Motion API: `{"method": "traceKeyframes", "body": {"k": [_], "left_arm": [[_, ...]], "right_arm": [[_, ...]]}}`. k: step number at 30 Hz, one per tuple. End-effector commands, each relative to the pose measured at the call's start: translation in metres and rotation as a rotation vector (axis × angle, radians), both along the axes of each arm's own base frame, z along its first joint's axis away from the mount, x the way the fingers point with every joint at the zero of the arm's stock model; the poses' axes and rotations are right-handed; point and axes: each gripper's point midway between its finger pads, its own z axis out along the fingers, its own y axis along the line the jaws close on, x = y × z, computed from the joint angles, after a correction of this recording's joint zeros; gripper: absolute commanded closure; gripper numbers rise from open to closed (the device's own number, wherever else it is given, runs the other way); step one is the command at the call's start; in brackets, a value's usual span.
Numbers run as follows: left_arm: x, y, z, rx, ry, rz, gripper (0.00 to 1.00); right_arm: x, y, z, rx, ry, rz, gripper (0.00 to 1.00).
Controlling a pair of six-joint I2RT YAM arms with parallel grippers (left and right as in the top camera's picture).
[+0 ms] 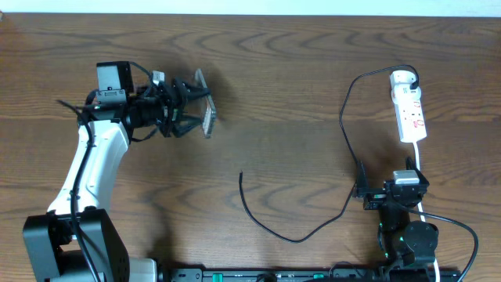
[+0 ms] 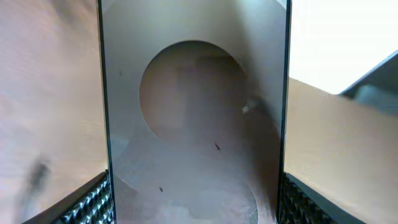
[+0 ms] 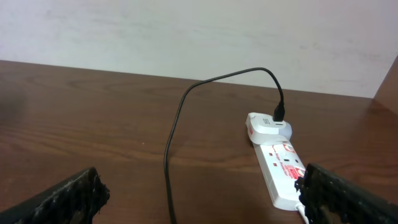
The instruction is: Plug charger to phone and switch on socket
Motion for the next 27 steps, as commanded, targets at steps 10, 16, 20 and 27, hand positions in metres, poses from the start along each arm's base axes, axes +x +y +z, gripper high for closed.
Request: {"method": "traceKeyframes", "body": {"k": [10, 16, 20, 27], "left_arm": [[-0.0132, -0.0158, 0.0411, -0.276, 0.244, 0.042, 0.93], [-0.0132, -0.0158, 0.0411, -0.276, 0.243, 0.042, 0.93], [-0.0132, -0.0158, 0.0411, -0.276, 0.244, 0.042, 0.93], [-0.0136, -0.0159, 0.0407, -0.288, 0.277, 0.057, 0.93]], "right_arm": [[-0.0002, -0.001, -0.0005, -0.01, 0.0, -0.002, 0.01], [-0.0002, -0.0009, -0.0005, -0.01, 0.0, -0.001, 0.01], [-0.0002, -0.001, -0.0005, -0.01, 0.0, -0.002, 0.01], [-0.0002, -0.0009, -0.0005, -0.01, 0.0, -0.001, 0.01]]}}
